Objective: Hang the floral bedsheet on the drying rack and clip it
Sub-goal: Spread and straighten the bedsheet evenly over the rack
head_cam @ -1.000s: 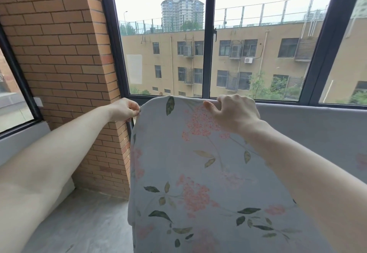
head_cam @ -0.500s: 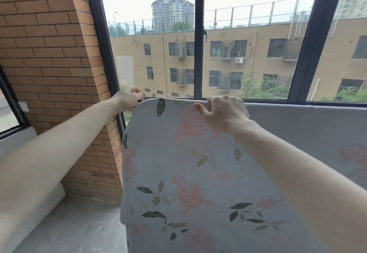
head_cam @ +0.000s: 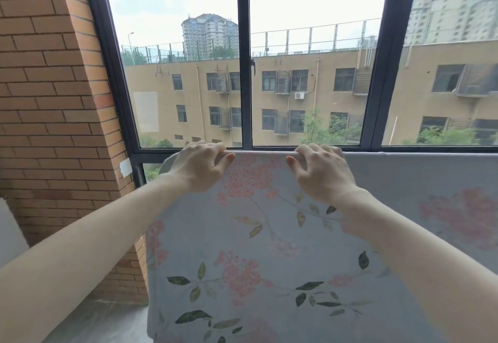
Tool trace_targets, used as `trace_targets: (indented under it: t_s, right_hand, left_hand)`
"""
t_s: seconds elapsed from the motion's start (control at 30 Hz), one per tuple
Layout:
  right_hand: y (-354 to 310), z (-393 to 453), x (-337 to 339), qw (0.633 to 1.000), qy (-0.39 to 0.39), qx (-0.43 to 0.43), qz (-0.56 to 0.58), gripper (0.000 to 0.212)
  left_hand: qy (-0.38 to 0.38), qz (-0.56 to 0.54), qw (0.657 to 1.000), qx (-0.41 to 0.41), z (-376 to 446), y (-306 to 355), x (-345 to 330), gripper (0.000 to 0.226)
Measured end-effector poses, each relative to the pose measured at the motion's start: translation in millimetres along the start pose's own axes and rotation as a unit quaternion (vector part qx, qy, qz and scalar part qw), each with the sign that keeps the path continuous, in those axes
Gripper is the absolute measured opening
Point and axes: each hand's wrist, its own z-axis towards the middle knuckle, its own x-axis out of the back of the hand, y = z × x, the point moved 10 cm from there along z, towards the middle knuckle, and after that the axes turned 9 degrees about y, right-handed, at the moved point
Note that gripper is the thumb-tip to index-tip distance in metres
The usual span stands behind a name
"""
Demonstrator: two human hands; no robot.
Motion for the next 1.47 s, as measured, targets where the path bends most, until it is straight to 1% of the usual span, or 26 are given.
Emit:
trace_targets:
  t_s: [0.13,0.23,0.33,0.4,0.47,0.63,0.73,0.83,1.03,1.13,1.3,1.47]
  right_hand:
    - [70,-23,26,0.996,0.068,-0.047,-0.032,0.038]
    - [109,-35,42,0.992,0.088,-0.077,-0.045,0.04]
    - [122,-42,47,0.991,0.089,-0.088,-0.047,0.041]
    - [116,-41,42,0.992,0.086,-0.085,-0.033,0.041]
    - [111,-40,41,0.993,0.085,-0.084,-0.022,0.04]
    - [91,-38,36,0.997,0.051,-0.056,-0.009,0.051]
    - [102,-39,46,0.997,0.047,-0.052,-0.019,0.054]
    - [131,-44,59,0.996,0.039,-0.075,-0.031,0.058]
    - [220,-64,96,0.986,0.031,-0.153,-0.061,0.06]
    - [251,-70,114,0.983,0.031,-0.171,-0.065,0.061]
    - [301,-97,140,0.981,0.024,-0.186,-0.052,0.063]
    - [375,-133,166,0.978,-0.007,-0.205,-0.051,0.069]
  left_hand:
    - [-0.001,0.001,1.0,0.003,3,-12,-5,0.042]
    - [0.004,-0.006,1.0,-0.009,5,-5,-8,0.041]
    - [0.026,0.003,1.0,-0.017,4,0,-8,0.048]
    - [0.035,0.008,0.999,-0.006,0,5,-8,0.048]
    - [0.032,0.001,0.999,-0.006,5,26,-11,0.044]
    - [0.005,-0.016,0.998,-0.059,18,101,-30,0.028]
    - [-0.002,-0.013,0.995,-0.099,30,142,-40,0.029]
    - [0.0,-0.012,0.993,-0.114,41,164,-47,0.03]
    - [-0.007,-0.035,0.992,-0.124,52,202,-58,0.037]
    - [-0.011,-0.05,0.99,-0.13,59,229,-57,0.04]
    - [-0.023,-0.053,0.987,-0.149,70,298,-66,0.051]
    - [-0.014,-0.041,0.986,-0.158,85,381,-83,0.065]
